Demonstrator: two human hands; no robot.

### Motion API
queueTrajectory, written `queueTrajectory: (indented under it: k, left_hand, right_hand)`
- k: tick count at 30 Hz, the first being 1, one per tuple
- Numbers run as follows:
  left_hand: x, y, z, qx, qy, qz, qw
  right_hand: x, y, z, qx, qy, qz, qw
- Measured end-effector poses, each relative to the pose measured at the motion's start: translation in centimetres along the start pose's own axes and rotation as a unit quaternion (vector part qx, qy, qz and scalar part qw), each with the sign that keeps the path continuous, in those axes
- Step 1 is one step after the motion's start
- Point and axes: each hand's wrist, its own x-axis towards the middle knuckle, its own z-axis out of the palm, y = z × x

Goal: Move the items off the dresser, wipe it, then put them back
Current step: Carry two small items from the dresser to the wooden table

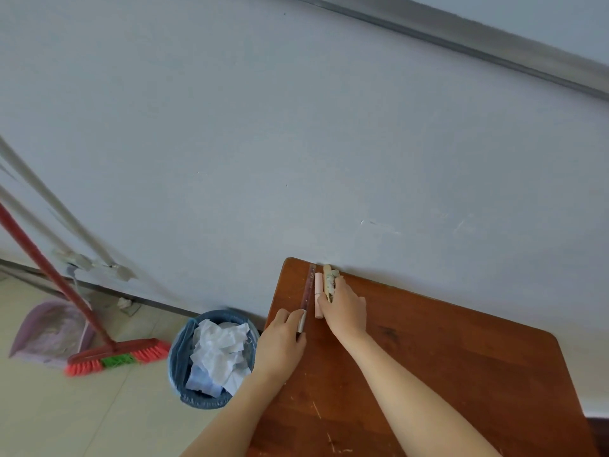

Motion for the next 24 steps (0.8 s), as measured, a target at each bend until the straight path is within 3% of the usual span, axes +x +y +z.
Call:
queueTrajectory:
  k: [8,12,24]
  left_hand:
    - [-0.2,-0.1,0.2,0.002,0.012,0.01,1.0]
    - [-0.1,0.0,0.0,0.013,-0.001,0.004,1.0]
    - [0.3,0.6,-1.5,0.042,-0.075,-0.004,0.996]
  right_hand:
    - [0.2,2.1,-0.1,-0.106,0.055,-0.088,0.989]
    - [0.5,2.8,-0.9,-0.147,0.007,-0.111,0.983]
    - [-1.8,3.4,-2.4,-0.125,0.002,-0.109,0.986]
